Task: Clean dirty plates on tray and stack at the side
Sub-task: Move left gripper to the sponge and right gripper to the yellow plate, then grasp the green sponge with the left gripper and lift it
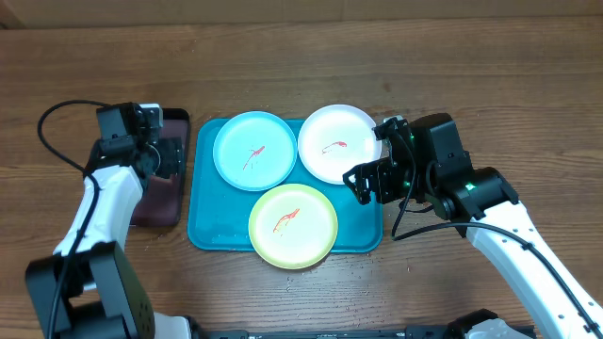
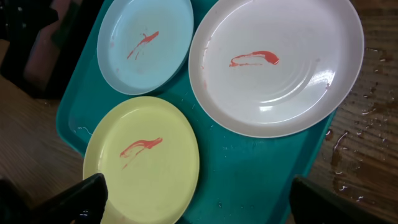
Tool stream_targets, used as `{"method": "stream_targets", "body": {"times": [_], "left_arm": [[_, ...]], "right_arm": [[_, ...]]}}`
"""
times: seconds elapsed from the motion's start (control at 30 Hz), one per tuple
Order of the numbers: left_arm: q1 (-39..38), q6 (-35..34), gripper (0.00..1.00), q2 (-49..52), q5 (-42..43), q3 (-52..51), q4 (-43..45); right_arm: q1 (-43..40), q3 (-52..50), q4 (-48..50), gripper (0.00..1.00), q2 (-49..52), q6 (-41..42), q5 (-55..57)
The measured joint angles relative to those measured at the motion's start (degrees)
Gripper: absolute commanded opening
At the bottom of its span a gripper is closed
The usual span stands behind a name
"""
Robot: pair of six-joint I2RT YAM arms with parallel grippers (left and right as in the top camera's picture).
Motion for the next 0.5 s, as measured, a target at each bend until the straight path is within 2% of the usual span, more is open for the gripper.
{"method": "stream_targets", "body": {"times": [0.13, 0.37, 0.5], "left_arm": [[0.0, 0.9, 0.58, 2.3, -0.1, 0.0, 1.4], [0.0, 0.9, 0.56, 5.1, -0.7, 0.0, 2.7], [0.0, 0.9, 0.51, 7.0, -0.8, 0.0, 3.3]], "right_arm": [[0.0, 0.0, 0.0, 0.92, 0.0, 0.0, 0.0], [0.0, 0.0, 0.0, 0.89, 0.0, 0.0, 0.0], [0.0, 0.0, 0.0, 0.88, 0.0, 0.0, 0.0]]}}
